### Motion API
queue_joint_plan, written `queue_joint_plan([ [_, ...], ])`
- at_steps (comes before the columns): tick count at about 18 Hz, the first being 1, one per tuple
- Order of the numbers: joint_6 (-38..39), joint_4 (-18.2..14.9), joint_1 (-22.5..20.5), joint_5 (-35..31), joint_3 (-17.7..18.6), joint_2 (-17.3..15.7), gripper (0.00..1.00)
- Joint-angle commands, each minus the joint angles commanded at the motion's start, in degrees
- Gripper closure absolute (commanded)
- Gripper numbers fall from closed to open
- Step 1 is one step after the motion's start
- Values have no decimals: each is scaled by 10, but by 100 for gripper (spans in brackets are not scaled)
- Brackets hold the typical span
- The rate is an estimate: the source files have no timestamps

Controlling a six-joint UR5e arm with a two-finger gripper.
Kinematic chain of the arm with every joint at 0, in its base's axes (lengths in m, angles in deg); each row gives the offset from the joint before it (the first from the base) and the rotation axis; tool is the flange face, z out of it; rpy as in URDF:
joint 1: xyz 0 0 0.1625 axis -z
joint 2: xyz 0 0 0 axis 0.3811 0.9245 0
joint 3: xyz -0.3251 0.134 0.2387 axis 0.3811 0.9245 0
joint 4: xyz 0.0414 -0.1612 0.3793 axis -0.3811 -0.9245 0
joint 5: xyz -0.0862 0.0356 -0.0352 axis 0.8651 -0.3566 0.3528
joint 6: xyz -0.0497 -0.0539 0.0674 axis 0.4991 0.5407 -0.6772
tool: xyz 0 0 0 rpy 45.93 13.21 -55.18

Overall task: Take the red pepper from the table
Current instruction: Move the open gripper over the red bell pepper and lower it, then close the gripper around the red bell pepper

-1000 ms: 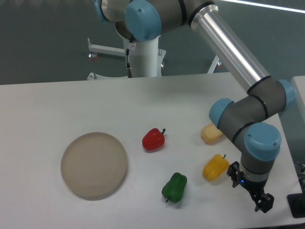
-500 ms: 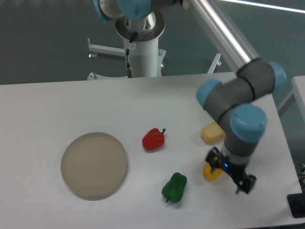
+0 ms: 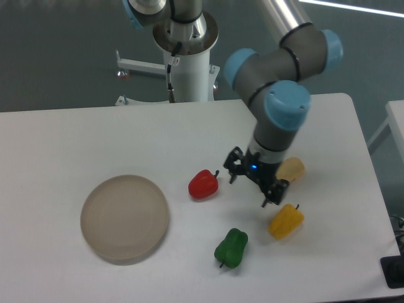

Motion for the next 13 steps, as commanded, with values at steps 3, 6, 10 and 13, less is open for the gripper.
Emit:
queue_joint_plan([
  [3, 0, -6, 15, -16, 2, 4, 0],
  [6, 0, -5, 34, -40, 11, 4, 0],
  [10, 8, 10, 56, -57, 44, 5, 0],
  [13, 10, 13, 58, -69, 58, 4, 0],
])
